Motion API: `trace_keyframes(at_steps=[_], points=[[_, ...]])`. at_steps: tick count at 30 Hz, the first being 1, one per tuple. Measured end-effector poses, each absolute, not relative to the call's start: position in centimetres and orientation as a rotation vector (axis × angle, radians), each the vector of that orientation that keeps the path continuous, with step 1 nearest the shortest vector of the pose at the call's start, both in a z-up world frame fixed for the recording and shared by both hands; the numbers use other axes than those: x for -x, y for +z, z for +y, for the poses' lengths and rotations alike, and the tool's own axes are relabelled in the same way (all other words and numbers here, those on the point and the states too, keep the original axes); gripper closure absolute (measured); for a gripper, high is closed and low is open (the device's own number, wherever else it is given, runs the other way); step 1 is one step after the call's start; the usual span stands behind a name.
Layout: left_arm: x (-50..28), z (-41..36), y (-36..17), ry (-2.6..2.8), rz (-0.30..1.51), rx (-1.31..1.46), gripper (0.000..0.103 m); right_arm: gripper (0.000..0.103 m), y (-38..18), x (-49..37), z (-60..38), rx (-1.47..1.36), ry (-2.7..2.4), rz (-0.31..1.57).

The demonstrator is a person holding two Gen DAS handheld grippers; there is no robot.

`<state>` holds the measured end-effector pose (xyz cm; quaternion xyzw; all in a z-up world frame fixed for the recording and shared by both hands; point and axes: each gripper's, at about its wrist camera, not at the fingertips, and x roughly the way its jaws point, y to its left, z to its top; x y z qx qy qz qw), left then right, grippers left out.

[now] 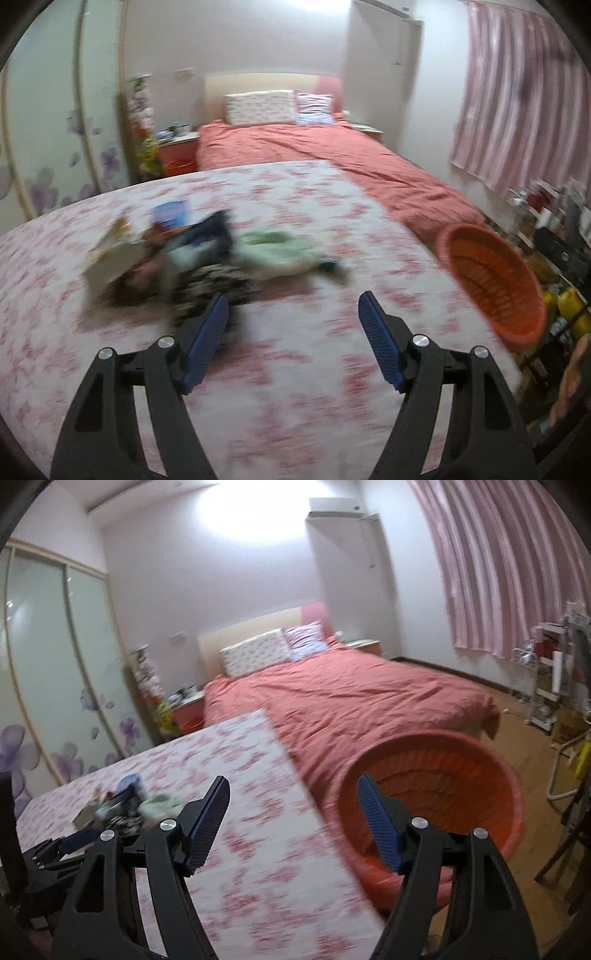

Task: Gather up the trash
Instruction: 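Grasp the black floral cloth on the bed with the left tool, then grasp the light green towel with the right tool while the left tool holds the floral cloth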

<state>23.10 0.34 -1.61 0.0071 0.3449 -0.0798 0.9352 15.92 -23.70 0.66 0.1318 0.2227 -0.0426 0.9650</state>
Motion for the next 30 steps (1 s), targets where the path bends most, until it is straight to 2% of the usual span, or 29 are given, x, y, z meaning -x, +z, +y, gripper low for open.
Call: trace_keyframes(at_steps=[7,13,16,20,21,23,26,30], points=[[-25.7,5.5,-4.0,-0.079,0.782,0.063,0.031,0.032,-0.4,-17.1,-19.8,-0.225,-0.009,0.497],[-27.7,6.4,-5.8,-0.062,0.839,0.097,0.031,0.032,-1.2,-17.9,-17.8,-0.213,0.022,0.532],[-28.6,6.2,-6.5,-0.064,0.858,0.099,0.035,0.032,-1.6,-18.5,-17.2,-0.215,0.029,0.548],[-29.5,6.1,-7.0,-0.086,0.886,0.115,0.051,0.032,-2.2,-18.9,-16.8,-0.215,0.037,0.566],[-29.6,6.1,-6.9,-0.091,0.883,0.117,0.063,0.032,-2.3,-19.0,-16.6,-0.214,0.038,0.569],[-29.6,6.0,-7.0,-0.113,0.89,0.119,0.077,0.032,-2.3,-19.2,-16.4,-0.211,0.042,0.575],[-29.0,5.9,-6.7,-0.139,0.867,0.106,0.083,0.032,-2.3,-19.3,-16.0,-0.205,0.045,0.578],[-27.6,6.0,-5.7,-0.175,0.825,0.092,0.086,0.032,-2.2,-19.6,-15.5,-0.201,0.049,0.58]])
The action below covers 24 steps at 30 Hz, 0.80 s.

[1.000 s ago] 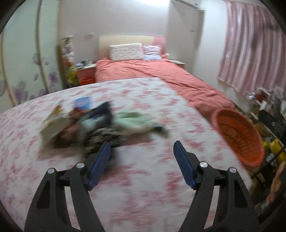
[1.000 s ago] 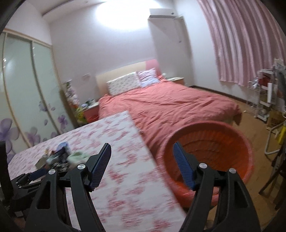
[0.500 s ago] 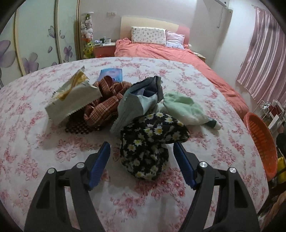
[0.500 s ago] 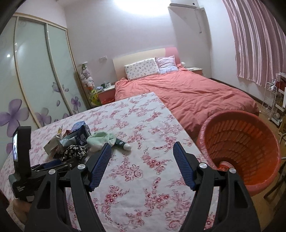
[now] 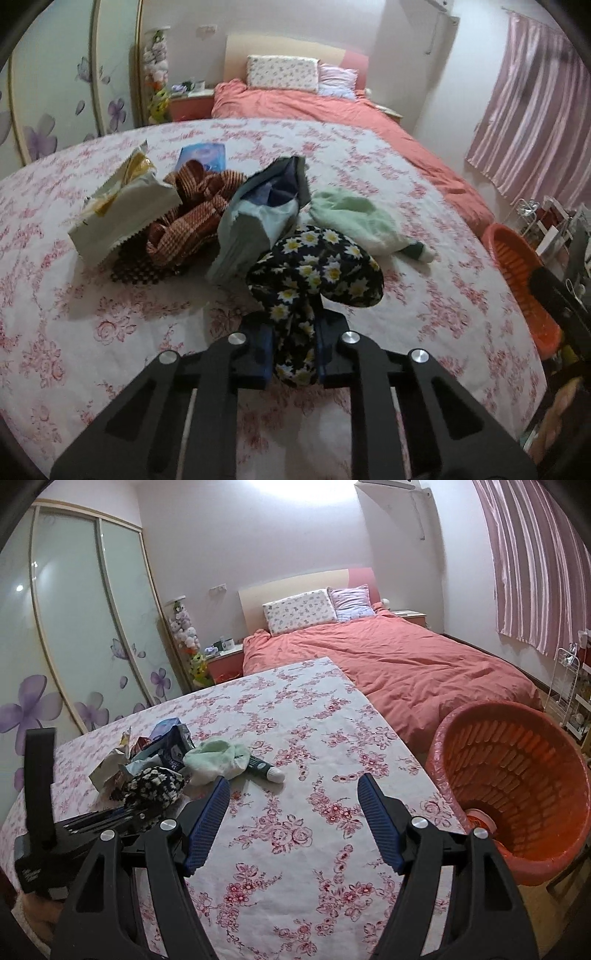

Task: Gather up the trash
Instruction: 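Grasp the light green towel with the right tool while the left tool holds the floral cloth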

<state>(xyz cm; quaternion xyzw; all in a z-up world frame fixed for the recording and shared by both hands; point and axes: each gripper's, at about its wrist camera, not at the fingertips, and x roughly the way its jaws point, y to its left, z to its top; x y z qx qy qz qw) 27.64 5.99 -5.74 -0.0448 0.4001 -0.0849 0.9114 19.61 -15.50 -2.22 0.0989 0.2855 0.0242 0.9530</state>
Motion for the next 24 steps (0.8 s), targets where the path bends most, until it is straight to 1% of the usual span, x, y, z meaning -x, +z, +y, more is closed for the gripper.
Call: trace_keyframes(at_steps=[10,13,14,17,24], points=[[-24.1,9.5,-1.2,-0.183,0.711,0.129,0.086,0.032,-2.2,-21.9,-12.1,-0.175,0.107,0.61],[-23.8,11.0,-0.3,-0.153,0.693,0.138,0.086,0.037,-2.8,-23.4,-10.5,-0.164,0.146,0.646],[-23.7,11.6,-0.1,-0.139,0.687,0.141,0.086,0.041,-2.9,-23.8,-10.0,-0.159,0.154,0.656],[-23.7,13.5,0.3,-0.104,0.677,0.156,0.086,0.049,-3.7,-25.7,-8.4,-0.142,0.175,0.698],[-24.0,16.8,0.0,-0.047,0.682,0.183,0.086,0.051,-5.2,-28.9,-5.0,-0.091,0.19,0.771]])
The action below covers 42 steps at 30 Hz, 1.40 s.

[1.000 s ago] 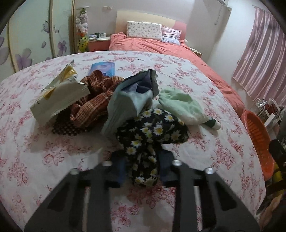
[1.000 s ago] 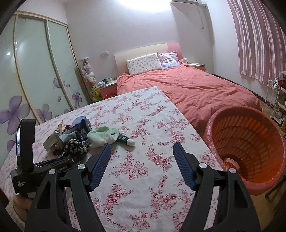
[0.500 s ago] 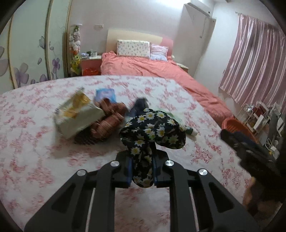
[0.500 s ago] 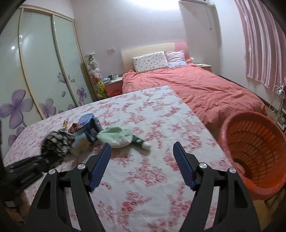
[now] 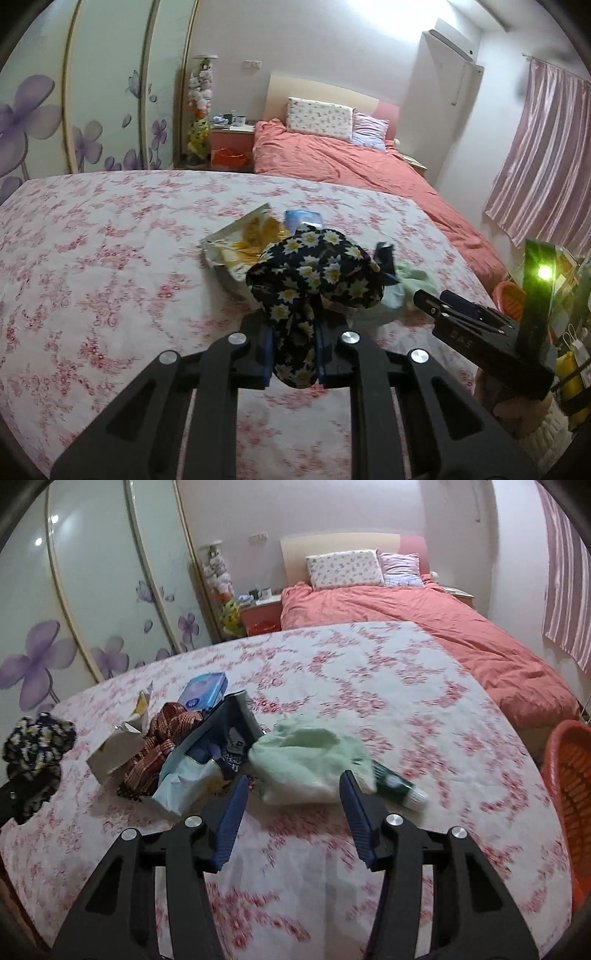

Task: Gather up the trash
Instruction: 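Grasp the light green towel with the right tool while the left tool holds the floral cloth, then carry both cloths to the orange basket and open both tools to drop them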

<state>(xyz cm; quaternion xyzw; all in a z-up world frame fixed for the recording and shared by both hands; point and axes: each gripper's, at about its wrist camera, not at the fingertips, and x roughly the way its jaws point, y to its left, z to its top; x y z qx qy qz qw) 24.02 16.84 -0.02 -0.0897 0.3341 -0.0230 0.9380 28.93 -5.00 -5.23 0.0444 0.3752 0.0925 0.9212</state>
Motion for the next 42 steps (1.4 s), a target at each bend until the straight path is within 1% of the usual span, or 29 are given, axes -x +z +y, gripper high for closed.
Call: trace_keyframes(at_steps=[4,5,6,8,9,11,15,25,33,42], points=[[-24.4,17.6,-0.4,-0.039,0.694,0.192,0.086,0.051,-5.7,-30.0,-4.3,-0.078,0.181,0.814],[-24.3,17.6,-0.5,-0.039,0.695,0.194,0.086,0.053,-5.9,-30.4,-4.1,-0.073,0.175,0.838],[-24.4,17.7,-0.5,-0.039,0.697,0.196,0.086,0.057,-6.1,-30.6,-4.2,-0.074,0.172,0.858],[-24.5,17.7,-0.7,-0.041,0.699,0.198,0.086,0.071,-6.4,-30.9,-4.4,-0.087,0.165,0.876],[-24.5,17.7,-0.8,-0.041,0.699,0.198,0.086,0.077,-6.4,-30.9,-4.6,-0.081,0.163,0.88],[-24.6,17.7,-0.8,-0.043,0.701,0.201,0.086,0.09,-6.3,-30.7,-4.9,-0.084,0.161,0.873],[-24.5,17.4,-0.7,-0.052,0.697,0.199,0.086,0.092,-5.5,-29.2,-5.9,-0.099,0.178,0.832],[-23.5,14.5,0.3,-0.102,0.68,0.181,0.086,0.092,-0.5,-24.2,-10.5,-0.154,0.157,0.666],[-22.9,10.5,1.1,-0.182,0.68,0.163,0.086,0.092,1.6,-21.5,-14.6,-0.182,0.091,0.575],[-22.8,4.9,2.0,-0.306,0.672,0.148,0.086,0.092,2.7,-18.6,-18.8,-0.186,-0.026,0.492]])
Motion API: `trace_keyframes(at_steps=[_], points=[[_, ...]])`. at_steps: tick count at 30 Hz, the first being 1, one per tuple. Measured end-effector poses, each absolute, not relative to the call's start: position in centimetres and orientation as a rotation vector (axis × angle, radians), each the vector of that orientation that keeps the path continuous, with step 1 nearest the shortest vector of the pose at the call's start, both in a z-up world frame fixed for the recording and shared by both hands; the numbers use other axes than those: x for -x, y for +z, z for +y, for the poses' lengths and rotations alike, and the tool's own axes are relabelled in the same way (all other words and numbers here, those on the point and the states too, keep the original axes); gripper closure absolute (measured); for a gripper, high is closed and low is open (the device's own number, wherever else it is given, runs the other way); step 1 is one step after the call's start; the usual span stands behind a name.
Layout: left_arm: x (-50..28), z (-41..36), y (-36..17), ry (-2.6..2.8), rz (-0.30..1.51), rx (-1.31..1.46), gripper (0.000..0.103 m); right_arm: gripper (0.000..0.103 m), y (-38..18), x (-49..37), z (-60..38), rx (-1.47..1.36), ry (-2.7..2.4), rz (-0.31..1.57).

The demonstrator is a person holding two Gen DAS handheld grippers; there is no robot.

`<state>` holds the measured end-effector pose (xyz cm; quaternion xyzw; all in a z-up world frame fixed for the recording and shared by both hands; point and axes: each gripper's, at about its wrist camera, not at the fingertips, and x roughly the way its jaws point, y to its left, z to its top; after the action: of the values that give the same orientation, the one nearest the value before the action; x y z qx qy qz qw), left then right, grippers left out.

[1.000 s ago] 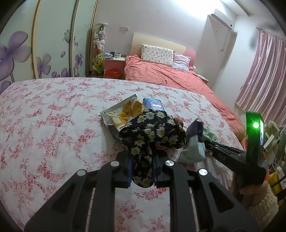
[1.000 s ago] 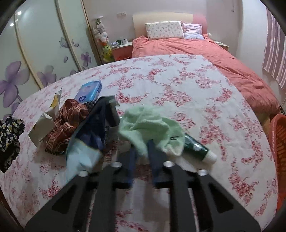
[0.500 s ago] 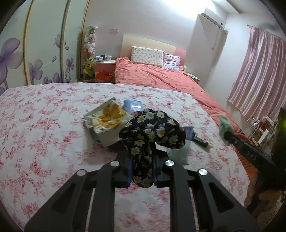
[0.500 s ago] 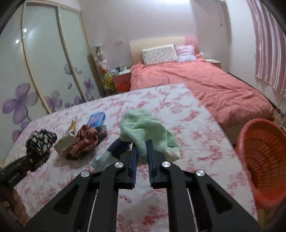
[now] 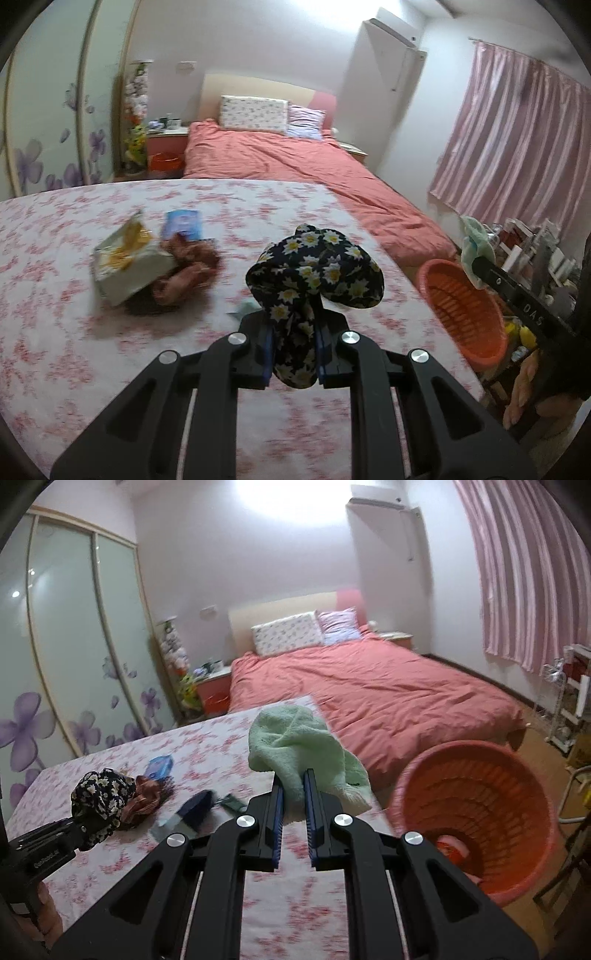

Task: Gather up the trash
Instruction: 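Carry both cloths to the orange basket and open both tools to drop them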

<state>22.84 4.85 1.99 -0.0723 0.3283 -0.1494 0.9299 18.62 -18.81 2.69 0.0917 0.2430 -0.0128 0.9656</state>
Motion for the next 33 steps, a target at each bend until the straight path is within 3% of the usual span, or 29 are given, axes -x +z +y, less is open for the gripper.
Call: trace_keyframes(at_steps=[18,33], points=[[-23.1,-9.5,3.4,-0.612,0.65,0.083,0.086,0.092,2.5,-15.9,-26.2,-0.235,-0.265,0.355],[-25.3,-20.1,0.4,-0.748,0.722,0.001,0.086,0.092,0.8,-15.4,-32.1,-0.294,-0.364,0.336]])
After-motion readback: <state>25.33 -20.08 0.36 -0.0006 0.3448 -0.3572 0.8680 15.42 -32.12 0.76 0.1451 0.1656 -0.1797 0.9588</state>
